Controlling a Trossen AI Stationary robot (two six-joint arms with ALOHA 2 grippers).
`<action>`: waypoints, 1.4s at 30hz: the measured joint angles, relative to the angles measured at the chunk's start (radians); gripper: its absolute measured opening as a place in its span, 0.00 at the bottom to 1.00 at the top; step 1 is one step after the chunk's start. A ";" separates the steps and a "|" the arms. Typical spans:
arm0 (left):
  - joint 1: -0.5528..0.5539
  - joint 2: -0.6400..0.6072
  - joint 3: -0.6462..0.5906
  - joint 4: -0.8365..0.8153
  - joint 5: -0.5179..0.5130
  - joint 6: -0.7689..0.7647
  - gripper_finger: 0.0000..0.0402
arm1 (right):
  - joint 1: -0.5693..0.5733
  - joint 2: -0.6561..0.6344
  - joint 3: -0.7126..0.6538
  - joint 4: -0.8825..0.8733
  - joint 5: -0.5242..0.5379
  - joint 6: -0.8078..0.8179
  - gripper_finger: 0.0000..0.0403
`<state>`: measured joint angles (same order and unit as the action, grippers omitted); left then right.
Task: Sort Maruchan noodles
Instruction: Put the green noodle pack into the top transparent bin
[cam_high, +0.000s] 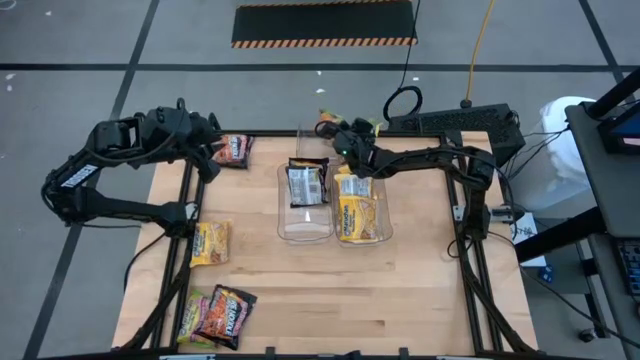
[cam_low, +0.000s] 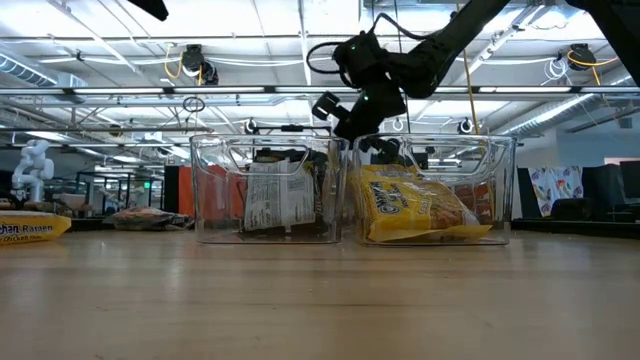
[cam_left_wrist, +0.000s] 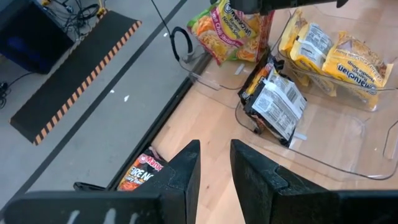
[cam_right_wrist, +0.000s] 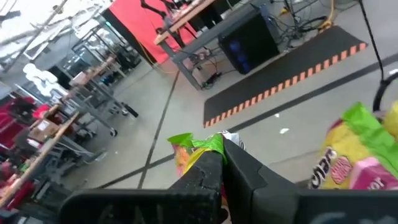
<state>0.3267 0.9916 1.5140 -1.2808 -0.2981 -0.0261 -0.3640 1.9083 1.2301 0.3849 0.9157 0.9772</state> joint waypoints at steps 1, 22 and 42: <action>0.000 0.000 0.000 0.000 0.000 0.000 0.24 | 0.000 0.000 -0.007 0.000 0.000 0.019 0.00; 0.000 0.000 0.000 -0.002 0.000 0.001 0.24 | 0.018 -0.001 -0.153 0.273 0.057 0.164 0.00; 0.000 0.000 0.000 -0.003 0.000 0.001 0.24 | 0.050 -0.001 -0.153 0.272 0.216 0.211 0.00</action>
<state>0.3267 0.9916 1.5143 -1.2839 -0.2981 -0.0254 -0.3138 1.9072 1.0767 0.6573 1.1320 1.1887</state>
